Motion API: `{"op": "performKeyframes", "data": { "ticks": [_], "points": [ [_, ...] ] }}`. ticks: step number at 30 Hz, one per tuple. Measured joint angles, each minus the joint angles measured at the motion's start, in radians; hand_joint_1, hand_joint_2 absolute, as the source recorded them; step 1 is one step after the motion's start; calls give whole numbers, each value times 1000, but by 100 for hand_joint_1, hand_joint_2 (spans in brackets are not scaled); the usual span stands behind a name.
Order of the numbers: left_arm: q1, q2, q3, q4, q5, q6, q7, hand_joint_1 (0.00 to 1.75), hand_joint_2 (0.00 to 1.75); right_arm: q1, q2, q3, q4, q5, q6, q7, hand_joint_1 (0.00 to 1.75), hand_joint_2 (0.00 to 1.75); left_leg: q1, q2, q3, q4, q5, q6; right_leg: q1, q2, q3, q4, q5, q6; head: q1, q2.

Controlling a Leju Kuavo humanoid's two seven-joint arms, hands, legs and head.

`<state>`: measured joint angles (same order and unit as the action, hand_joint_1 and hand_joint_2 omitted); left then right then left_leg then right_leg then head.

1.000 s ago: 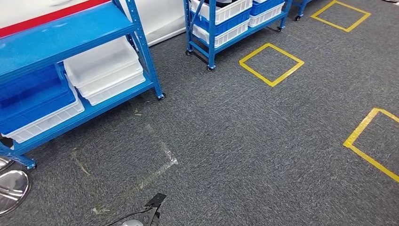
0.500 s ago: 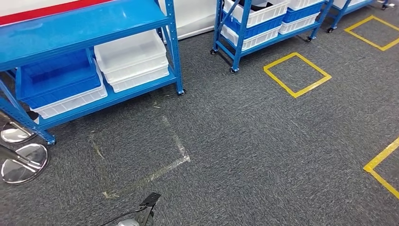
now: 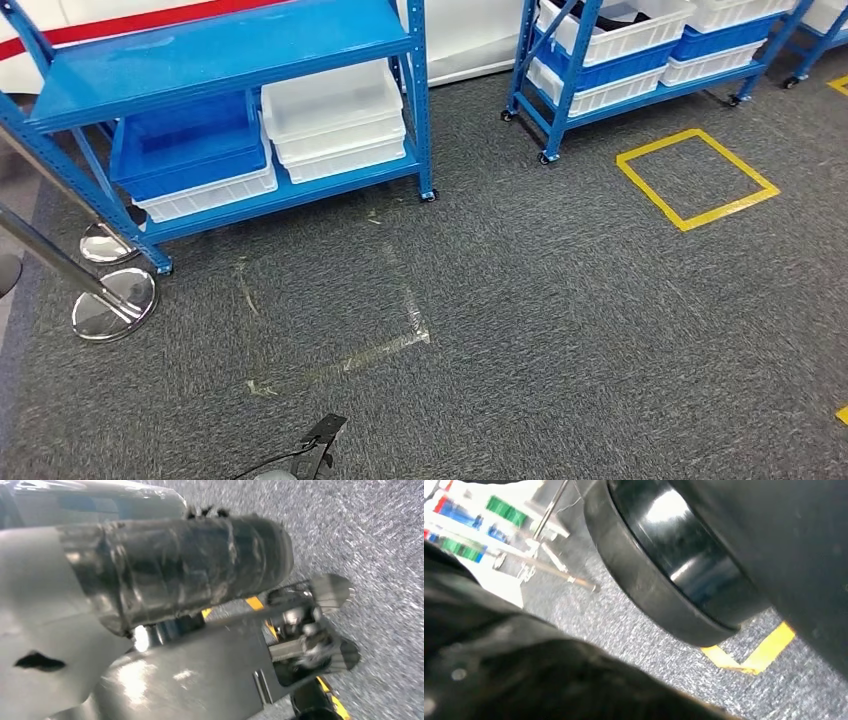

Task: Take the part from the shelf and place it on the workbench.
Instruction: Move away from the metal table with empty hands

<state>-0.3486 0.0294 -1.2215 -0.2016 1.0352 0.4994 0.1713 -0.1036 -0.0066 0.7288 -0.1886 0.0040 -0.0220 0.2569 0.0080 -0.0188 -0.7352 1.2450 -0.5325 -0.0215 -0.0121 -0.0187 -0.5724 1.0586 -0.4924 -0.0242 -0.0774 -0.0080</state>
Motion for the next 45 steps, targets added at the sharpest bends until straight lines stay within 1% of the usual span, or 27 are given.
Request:
{"op": "performKeyframes", "data": {
  "ticks": [1, 2, 3, 4, 6, 8, 11, 13, 15, 17, 18, 20, 22, 24, 26, 27, 28, 30, 31, 33, 34, 35, 37, 39, 41, 43, 45],
  "points": [
    [1, -1, 0, 0, 1, -1, 0, 0, 0, 1, 0, 0, 0, 1, 0, 0, 0, 0, 0, 5, -21, 46, -14, 1, 4, -14, 0, 0, -1, -2, 0, 0],
    [2, -2, 0, 0, 4, -3, 0, 0, 0, 1, 0, 1, 0, 3, 1, 0, 0, 0, -1, 7, -26, 59, -11, 5, 7, -27, 0, 0, -2, -3, 0, 0],
    [5, -2, 0, 0, 9, -4, -2, 0, 0, 1, 0, 1, 1, 7, 3, 1, 0, 0, -3, 10, -9, 32, 9, 11, 10, -40, 0, 0, -3, -5, 0, 0],
    [6, -1, 0, 0, 18, -4, -7, 0, 0, -2, 0, 4, 1, 14, 7, 3, 0, 0, -8, 22, 28, -32, 40, 20, 13, -52, 2, 0, -4, -6, 0, 0],
    [8, 2, 0, 0, 35, -5, -20, 0, 0, -7, 1, 11, 1, 28, 16, 6, 0, 0, -25, 67, 100, -162, 79, 40, 16, -70, 5, -1, -6, -6, 1, 0],
    [8, 6, 0, 0, 47, -5, -33, 0, 0, -13, 3, 19, 0, 40, 22, 12, 0, 0, -39, 93, 124, -215, 83, 51, 16, -85, 8, -4, -8, -2, 0, 0],
    [22, 13, 0, 0, 56, -11, -43, 0, 0, -24, 9, 31, -1, 54, 24, 18, 0, 0, -40, 66, 132, -236, 91, 57, 14, -108, 17, -13, -11, 10, -2, 0],
    [36, 18, 0, 0, 57, -19, -41, 0, 0, -33, 12, 40, -2, 60, 23, 19, 0, 0, -31, 44, 151, -260, 104, 61, 12, -76, 14, 9, -30, 20, 0, 0],
    [42, 19, 0, 0, 55, -30, -39, 0, 0, -38, 11, 47, -2, 64, 23, 19, 0, 0, -25, 22, 160, -271, 111, 65, 7, -17, -29, 105, -82, 29, 1, 0],
    [44, 20, 0, 0, 51, -38, -38, 0, 0, -38, 9, 51, -1, 65, 24, 20, 0, 0, -23, -6, 157, -268, 111, 67, 1, 6, -85, 214, -123, 36, 1, 0],
    [46, 20, 0, 0, 51, -40, -38, 0, 0, -37, 8, 53, -1, 66, 24, 21, 0, 0, -21, -22, 155, -265, 110, 65, -1, 8, -97, 231, -118, 39, 1, 0],
    [51, 20, 0, 0, 51, -42, -42, 0, 0, -35, 6, 59, 0, 66, 24, 21, 0, 0, -13, -52, 152, -249, 102, 55, -8, 15, -69, 157, -57, 48, 1, 0],
    [53, 21, 0, 0, 51, -41, -53, 0, 0, -34, 4, 64, 0, 66, 24, 20, 0, 0, -7, -78, 142, -225, 90, 41, -16, 55, -21, 47, -11, 55, 4, 0],
    [50, 21, 0, 0, 51, -36, -65, 0, 0, -31, 2, 65, 0, 66, 23, 17, 0, 0, -5, -98, 129, -210, 86, 28, -16, 83, -6, 13, -11, 51, 8, 0],
    [51, 22, 0, 0, 51, -28, -70, 0, 0, -28, -1, 66, 1, 66, 22, 16, 0, 0, -4, -112, 120, -209, 89, 20, -13, 70, -6, 14, -8, 38, 10, 0],
    [52, 21, 0, 0, 52, -22, -72, 0, 0, -27, -3, 67, 2, 65, 22, 17, 0, 0, -4, -103, 115, -204, 87, 18, -13, 61, -5, 12, -6, 32, 9, 0],
    [51, 19, 0, 0, 56, -15, -75, 0, 0, -27, -5, 67, 2, 64, 22, 17, 0, 0, -4, -79, 105, -185, 76, 15, -13, 52, -3, 9, -4, 25, 6, 0],
    [44, 10, 0, 0, 67, 0, -84, 0, 0, -27, -10, 67, 2, 59, 21, 16, 0, 0, -5, -18, 59, -93, 30, 10, -9, 29, 0, 4, -3, 15, 0, 0],
    [38, 4, 1, 0, 71, 6, -88, 0, 0, -26, -13, 67, 2, 54, 20, 15, 0, 0, -5, 0, 25, -28, 3, 9, -6, 16, 1, 4, -4, 12, -3, 0],
    [31, -7, 2, 0, 72, 15, -90, 0, 0, -23, -21, 67, 3, 45, 17, 15, 0, 0, -4, 8, -23, 61, -19, 11, 0, -12, 2, 4, -7, 7, -3, 0],
    [31, -11, 3, 0, 70, 17, -88, 0, 0, -22, -25, 67, 4, 43, 13, 15, 0, 0, -5, 10, -22, 57, -5, 15, 2, -24, 3, 4, -9, 6, -3, 0],
    [29, -15, 3, 0, 67, 19, -85, 0, 0, -22, -27, 67, 5, 47, 7, 16, 0, 0, -7, 16, -1, 14, 25, 20, 4, -35, 6, 4, -11, 6, -3, 0],
    [20, -19, 3, 0, 57, 22, -77, 0, 0, -20, -29, 70, 5, 64, -7, 19, 0, 0, -20, 58, 69, -121, 80, 36, 8, -54, 13, 3, -17, 8, -3, 0],
    [5, -23, 3, 0, 49, 22, -70, 0, 0, -17, -29, 73, 5, 75, -16, 22, 0, 0, -34, 88, 110, -197, 94, 47, 11, -71, 19, -1, -22, 15, -2, 0],
    [-1, -25, 3, 0, 42, 21, -64, 0, 0, -15, -29, 75, 5, 74, -16, 25, 0, 0, -38, 74, 115, -208, 94, 53, 11, -86, 27, -9, -23, 23, -3, 0],
    [-1, -26, 3, 0, 26, 16, -47, 0, 0, -15, -31, 75, 6, 69, -10, 34, 0, 0, -32, 61, 129, -228, 100, 59, 9, -68, 32, -3, -31, 33, -3, 0],
    [-8, -30, 2, 0, 4, 4, -24, 0, 0, -14, -34, 75, 6, 63, -1, 47, 0, 0, -24, 50, 141, -243, 106, 67, 5, -18, -3, 72, -71, 41, 0, 0]
  ]
}}
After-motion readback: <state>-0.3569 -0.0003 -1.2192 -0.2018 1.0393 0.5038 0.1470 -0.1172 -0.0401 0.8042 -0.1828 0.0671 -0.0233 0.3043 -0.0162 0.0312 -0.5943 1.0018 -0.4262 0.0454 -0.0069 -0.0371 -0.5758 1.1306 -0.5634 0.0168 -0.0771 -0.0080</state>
